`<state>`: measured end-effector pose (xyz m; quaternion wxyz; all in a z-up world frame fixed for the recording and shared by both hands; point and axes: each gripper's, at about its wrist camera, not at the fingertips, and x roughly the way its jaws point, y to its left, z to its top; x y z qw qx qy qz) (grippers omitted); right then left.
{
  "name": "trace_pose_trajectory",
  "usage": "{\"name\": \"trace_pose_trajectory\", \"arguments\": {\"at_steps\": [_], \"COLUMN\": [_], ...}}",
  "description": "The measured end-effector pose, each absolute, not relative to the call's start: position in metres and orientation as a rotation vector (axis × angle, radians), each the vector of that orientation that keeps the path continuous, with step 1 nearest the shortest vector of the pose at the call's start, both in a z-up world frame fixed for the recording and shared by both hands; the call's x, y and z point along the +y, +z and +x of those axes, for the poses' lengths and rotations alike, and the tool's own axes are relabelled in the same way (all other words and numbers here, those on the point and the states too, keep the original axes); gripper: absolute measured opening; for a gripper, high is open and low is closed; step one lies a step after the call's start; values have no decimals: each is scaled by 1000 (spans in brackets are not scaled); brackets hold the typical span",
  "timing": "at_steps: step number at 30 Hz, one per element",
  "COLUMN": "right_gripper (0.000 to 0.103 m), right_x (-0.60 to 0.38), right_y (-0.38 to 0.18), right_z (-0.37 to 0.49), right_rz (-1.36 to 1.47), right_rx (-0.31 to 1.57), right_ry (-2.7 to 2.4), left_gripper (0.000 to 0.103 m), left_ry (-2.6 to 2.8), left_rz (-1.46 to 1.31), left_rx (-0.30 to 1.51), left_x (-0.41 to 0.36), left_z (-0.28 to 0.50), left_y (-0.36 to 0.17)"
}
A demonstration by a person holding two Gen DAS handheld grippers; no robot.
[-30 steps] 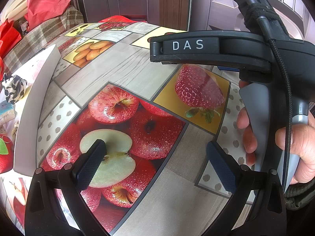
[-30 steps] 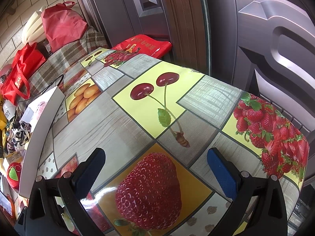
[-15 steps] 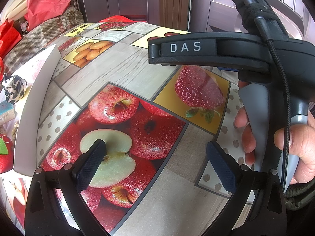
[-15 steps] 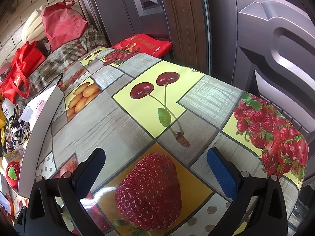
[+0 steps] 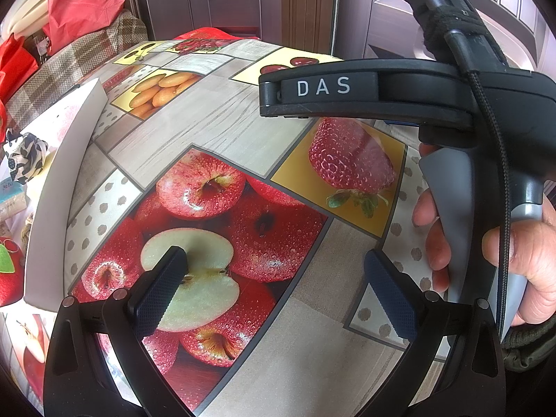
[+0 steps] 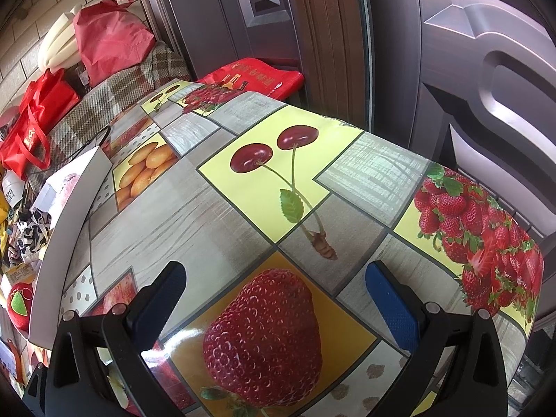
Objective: Organize soft objects
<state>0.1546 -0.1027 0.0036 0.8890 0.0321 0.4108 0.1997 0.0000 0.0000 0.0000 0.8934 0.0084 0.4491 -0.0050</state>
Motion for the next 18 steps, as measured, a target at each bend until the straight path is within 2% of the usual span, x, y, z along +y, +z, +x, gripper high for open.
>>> {"name": "trace_pose_trajectory", "arguments": {"at_steps": [18], "right_gripper": [103], "right_x": [-103], "right_y": [4], "right_z": [155], "right_rz": [69], "right_rx": [853], "right_ry": [421], "left_gripper": [102], "left_ry": [-10], "left_rz": [18], "left_rx": [931], "left_x": [0], "left_z": [0], "left_y": [0]}}
